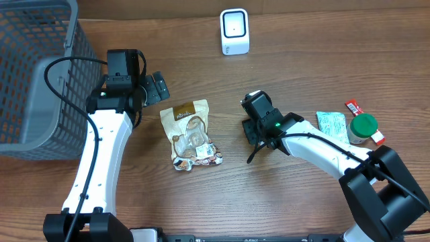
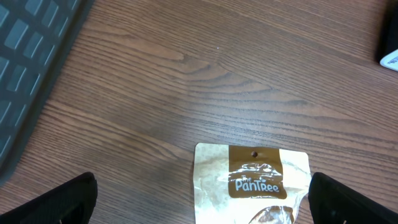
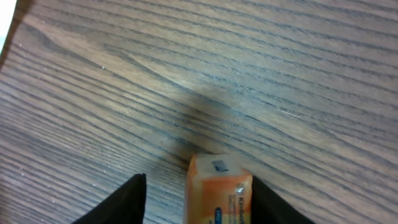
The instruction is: Scan the item barcode
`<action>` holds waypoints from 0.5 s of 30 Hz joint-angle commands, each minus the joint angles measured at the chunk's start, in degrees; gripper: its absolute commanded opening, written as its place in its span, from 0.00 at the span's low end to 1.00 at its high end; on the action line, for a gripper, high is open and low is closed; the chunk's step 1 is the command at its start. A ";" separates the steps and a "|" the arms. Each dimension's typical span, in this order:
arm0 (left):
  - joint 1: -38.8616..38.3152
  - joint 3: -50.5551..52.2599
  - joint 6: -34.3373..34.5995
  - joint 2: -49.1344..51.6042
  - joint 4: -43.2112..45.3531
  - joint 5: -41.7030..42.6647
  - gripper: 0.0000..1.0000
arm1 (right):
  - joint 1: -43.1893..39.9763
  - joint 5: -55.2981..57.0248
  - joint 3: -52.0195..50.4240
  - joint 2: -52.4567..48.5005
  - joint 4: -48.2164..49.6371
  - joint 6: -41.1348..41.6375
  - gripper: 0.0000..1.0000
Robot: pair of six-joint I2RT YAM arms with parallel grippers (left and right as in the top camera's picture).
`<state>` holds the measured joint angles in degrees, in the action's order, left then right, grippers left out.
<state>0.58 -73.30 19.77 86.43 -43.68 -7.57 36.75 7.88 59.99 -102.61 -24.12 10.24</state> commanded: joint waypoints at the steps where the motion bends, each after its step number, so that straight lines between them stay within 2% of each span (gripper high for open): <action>1: 0.15 -0.59 0.39 0.46 0.20 -0.50 1.00 | -0.17 0.24 0.07 -0.07 0.09 1.68 0.56; 4: 0.15 -0.59 0.39 0.46 0.20 -0.50 1.00 | -0.17 -0.94 0.07 -0.07 -1.44 7.06 0.63; 6: 0.15 -0.59 0.39 0.46 0.20 -0.50 1.00 | -0.17 -1.49 0.07 -0.07 -3.76 9.55 0.72; 15: 0.15 -0.59 0.39 0.46 0.20 -0.50 1.00 | -0.17 -3.93 0.07 -0.07 -8.17 14.47 0.73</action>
<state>0.58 -73.30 19.79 86.43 -43.70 -7.57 36.73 5.89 59.99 -102.63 -32.27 21.87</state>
